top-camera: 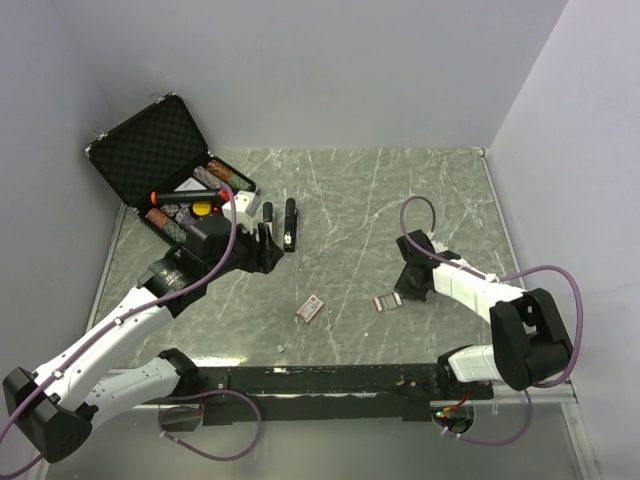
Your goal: Unload the staples from the stapler
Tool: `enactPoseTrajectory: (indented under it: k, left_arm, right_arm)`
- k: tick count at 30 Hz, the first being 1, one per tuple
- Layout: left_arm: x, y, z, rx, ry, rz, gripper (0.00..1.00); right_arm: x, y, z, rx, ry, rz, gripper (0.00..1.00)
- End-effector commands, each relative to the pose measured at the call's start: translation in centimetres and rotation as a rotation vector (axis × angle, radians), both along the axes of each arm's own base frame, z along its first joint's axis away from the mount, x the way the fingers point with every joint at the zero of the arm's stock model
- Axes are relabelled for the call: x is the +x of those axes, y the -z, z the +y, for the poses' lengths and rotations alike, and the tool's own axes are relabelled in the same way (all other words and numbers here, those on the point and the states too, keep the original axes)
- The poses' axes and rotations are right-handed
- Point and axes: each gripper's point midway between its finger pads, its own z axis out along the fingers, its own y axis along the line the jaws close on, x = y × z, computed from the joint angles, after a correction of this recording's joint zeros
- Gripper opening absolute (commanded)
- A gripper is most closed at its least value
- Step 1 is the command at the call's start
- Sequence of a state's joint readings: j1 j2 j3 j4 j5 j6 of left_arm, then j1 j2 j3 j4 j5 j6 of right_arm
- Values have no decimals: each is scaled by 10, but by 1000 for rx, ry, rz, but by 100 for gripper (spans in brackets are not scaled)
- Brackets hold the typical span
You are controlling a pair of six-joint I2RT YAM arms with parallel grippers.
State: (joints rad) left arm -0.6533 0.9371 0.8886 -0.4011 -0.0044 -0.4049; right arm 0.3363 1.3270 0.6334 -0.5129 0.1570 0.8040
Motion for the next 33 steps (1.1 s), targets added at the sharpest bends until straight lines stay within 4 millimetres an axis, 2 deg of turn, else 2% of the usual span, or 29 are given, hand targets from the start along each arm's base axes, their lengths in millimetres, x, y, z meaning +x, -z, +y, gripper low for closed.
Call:
enactPoseTrajectory:
  k: [1,10,21,28,33]
  left_arm:
    - [1,-12,0,-27,7,-45,63]
    - [0,-13,2,-30,2,-50,63]
    - [1,-14,4,-35,-6,-51,63]
    - [0,-14,4,-39,-6,-51,62]
    - [-1,-14,4,-40,-6,-51,63]
  right_arm:
    - [-1,-3,26,63,-29,10,0]
    - [-15,-3,55,95,-71,39,0]
    - [-39,4,75,96,-103,82,0]
    - [-48,-3,73,80,-110,82,0]
    - [-48,-22,62,41,-116,29,0]
